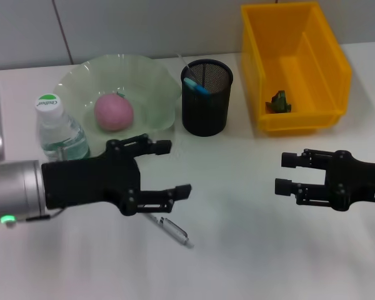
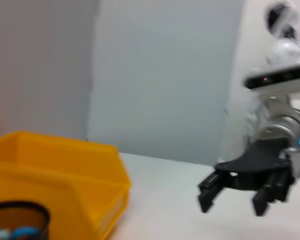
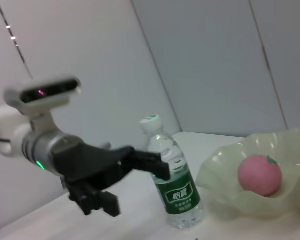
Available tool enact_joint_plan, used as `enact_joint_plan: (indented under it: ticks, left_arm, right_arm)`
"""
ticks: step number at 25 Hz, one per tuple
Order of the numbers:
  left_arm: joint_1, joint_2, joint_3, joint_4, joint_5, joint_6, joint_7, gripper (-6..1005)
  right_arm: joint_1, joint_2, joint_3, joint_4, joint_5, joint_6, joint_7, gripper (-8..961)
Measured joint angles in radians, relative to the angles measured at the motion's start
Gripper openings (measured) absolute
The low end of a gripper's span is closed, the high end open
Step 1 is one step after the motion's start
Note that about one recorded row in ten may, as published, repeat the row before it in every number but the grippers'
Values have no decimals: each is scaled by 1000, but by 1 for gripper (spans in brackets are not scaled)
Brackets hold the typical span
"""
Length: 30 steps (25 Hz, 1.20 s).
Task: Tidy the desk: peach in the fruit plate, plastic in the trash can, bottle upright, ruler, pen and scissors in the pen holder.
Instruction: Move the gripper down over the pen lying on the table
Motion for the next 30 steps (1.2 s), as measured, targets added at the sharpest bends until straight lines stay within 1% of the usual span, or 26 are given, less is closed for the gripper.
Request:
enact_joint_plan:
  ticks: [1,2,3,5,6,7,8,9,10,11,13,15,16,17,20,22,23,25,27,29,30]
  left_arm:
    - [1,-6,-45,143,154,18,-67,862]
    - [1,-6,-45,143,154,18,-67,862]
    - [-1,-11,-67,202,213,29,-93,862]
    - [-19,-29,-123,335,365,76,-145,862]
    - [-49,-46,-165,428,492,132,-177,862]
    - [-49,-46,-165,428,492,132,-177,862]
    - [-68,-54,-181,468,544,164,-191,862]
    - [-86,-54,-184,488,578,186,-202,862]
    - [-110,-49,-180,511,607,208,-215,862]
    - [-157,-30,-160,534,636,241,-227,862]
    - [-170,-26,-156,538,648,251,-228,862]
    - [-209,-27,-144,557,712,274,-222,862]
    - [-232,-31,-113,572,779,272,-209,862]
    - [-232,-31,-113,572,779,272,-209,862]
    - [-256,-31,-57,584,842,258,-182,862]
    - [-261,-31,-40,587,855,255,-176,862]
    - [-267,-29,-16,591,870,250,-170,862]
    - [-285,-14,70,609,910,221,-163,862]
    - [-286,-12,80,613,915,216,-162,862]
    - [-292,3,137,638,945,188,-160,862]
    - [-292,3,137,638,945,188,-160,862]
  right_arm:
    - [2,-1,1,-1,0,6,14,723]
    - [2,-1,1,-1,0,6,14,723]
    - [6,-4,7,-1,0,15,30,723]
    - [7,-5,11,0,0,20,35,722]
    - [9,-5,15,1,4,32,39,722]
    - [9,-5,15,1,4,32,39,722]
    - [11,-4,16,1,6,38,40,722]
    - [13,-3,18,2,6,45,41,722]
    - [17,-2,19,3,6,54,44,722]
    - [23,0,17,4,1,64,54,722]
    - [26,0,14,5,-4,66,62,722]
    - [32,-3,11,5,-17,66,77,722]
    - [36,-10,11,3,-27,60,90,722]
    - [36,-10,11,3,-27,60,90,722]
    - [42,-16,10,-4,-39,50,99,723]
    - [51,-20,10,-6,-49,49,109,723]
    - [55,-22,10,-6,-54,49,115,723]
    - [68,-27,10,-8,-62,48,129,723]
    - [82,-31,6,-9,-65,47,141,723]
    - [99,-34,3,-12,-68,48,148,723]
    - [99,-34,3,-12,-68,48,148,723]
